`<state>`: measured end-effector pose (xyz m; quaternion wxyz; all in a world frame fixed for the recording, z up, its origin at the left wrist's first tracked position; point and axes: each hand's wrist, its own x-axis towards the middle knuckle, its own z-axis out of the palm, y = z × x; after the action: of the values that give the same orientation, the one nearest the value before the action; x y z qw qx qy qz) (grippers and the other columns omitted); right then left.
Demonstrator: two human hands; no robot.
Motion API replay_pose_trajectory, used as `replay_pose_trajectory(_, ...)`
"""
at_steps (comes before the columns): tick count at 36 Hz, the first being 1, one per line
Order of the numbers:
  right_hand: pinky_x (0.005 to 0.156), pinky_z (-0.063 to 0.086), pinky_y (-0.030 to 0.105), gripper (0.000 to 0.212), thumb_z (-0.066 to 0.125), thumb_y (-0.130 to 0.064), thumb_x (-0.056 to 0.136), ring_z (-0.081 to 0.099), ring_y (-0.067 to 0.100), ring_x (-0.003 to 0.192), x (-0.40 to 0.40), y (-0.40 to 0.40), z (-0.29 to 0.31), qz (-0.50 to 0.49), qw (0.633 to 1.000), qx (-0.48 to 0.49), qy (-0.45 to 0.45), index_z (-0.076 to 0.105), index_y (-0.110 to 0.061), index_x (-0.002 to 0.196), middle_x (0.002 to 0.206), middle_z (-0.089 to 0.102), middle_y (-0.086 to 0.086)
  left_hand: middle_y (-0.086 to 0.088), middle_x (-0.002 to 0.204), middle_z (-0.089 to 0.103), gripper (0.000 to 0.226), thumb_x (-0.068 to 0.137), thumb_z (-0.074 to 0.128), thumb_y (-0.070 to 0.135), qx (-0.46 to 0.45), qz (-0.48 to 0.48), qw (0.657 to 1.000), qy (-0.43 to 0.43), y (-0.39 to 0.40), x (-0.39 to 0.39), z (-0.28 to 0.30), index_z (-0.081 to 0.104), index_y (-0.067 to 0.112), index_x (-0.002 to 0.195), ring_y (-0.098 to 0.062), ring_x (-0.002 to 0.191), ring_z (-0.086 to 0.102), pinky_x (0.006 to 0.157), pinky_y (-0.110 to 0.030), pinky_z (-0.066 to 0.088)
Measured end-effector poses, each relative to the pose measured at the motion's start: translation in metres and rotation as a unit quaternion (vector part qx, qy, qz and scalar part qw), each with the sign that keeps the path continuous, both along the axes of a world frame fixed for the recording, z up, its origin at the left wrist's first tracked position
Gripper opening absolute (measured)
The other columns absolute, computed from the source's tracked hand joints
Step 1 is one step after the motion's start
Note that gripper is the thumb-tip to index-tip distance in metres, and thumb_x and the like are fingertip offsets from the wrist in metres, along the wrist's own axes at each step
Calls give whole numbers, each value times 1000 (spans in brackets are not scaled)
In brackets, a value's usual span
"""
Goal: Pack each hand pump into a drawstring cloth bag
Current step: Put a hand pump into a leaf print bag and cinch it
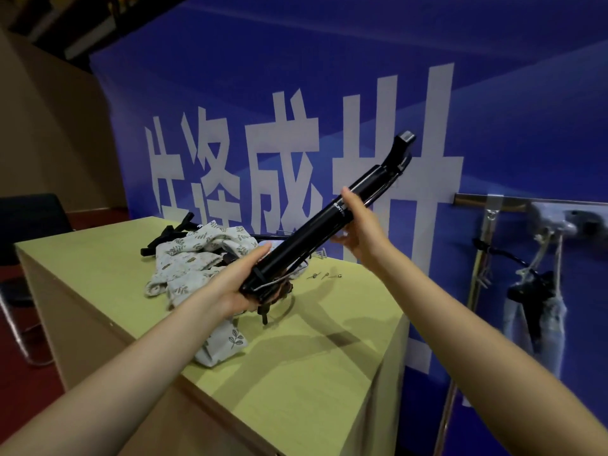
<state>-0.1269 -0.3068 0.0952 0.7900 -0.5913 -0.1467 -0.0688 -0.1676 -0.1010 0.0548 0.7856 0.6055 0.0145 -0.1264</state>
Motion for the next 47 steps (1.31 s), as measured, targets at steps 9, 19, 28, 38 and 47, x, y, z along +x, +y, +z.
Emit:
replay_pose_trajectory(9, 89, 56, 38, 47, 67, -42, 86, 70, 28, 96, -8, 35, -36, 146, 982, -77, 90, 66, -4, 115, 103, 71, 13, -10, 90, 74, 30, 90, 64, 35, 78, 147, 972, -165, -3, 6, -13, 73, 8, 100, -22, 80, 68, 63, -26, 47)
replay_pose_trajectory(19, 62, 53, 24, 18, 63, -20, 89, 64, 12, 66, 5, 38, -57, 75, 991, -74, 82, 63, -3, 96, 80, 66, 8, -12, 101, 65, 14, 97, 52, 13, 71, 213, 966, -129, 47, 17, -12, 64, 7, 101, -23, 93, 64, 86, -32, 54)
replay_pose_trajectory(28, 61, 51, 26, 14, 66, -18, 87, 60, 16, 65, 16, 50, -90, 20, 988, -129, 84, 62, -6, 91, 81, 63, 9, -4, 80, 58, 40, 97, 51, 40, 323, 287, 896, -104, 107, 32, -48, 63, 3, 106, -18, 63, 51, 60, -32, 44)
replay_pose_trajectory(38, 60, 49, 34, 13, 66, -18, 85, 62, 21, 71, 21, 85, -122, -73, 990, -100, 63, 59, -8, 86, 80, 64, 8, -1, 68, 51, 20, 95, 53, 26, 590, 34, 785, -186, 83, 20, -104, 55, 19, 77, -15, 56, 45, 52, -28, 30)
replay_pose_trajectory(47, 57, 40, 31, 18, 67, -24, 78, 52, 18, 65, 26, 75, -126, -125, 990, -64, 17, 53, -13, 78, 72, 55, 5, 0, 50, 30, 52, 97, 52, 42, 444, 68, 852, -267, 85, 6, -112, 39, 18, 53, -15, 45, 32, 49, -23, 31)
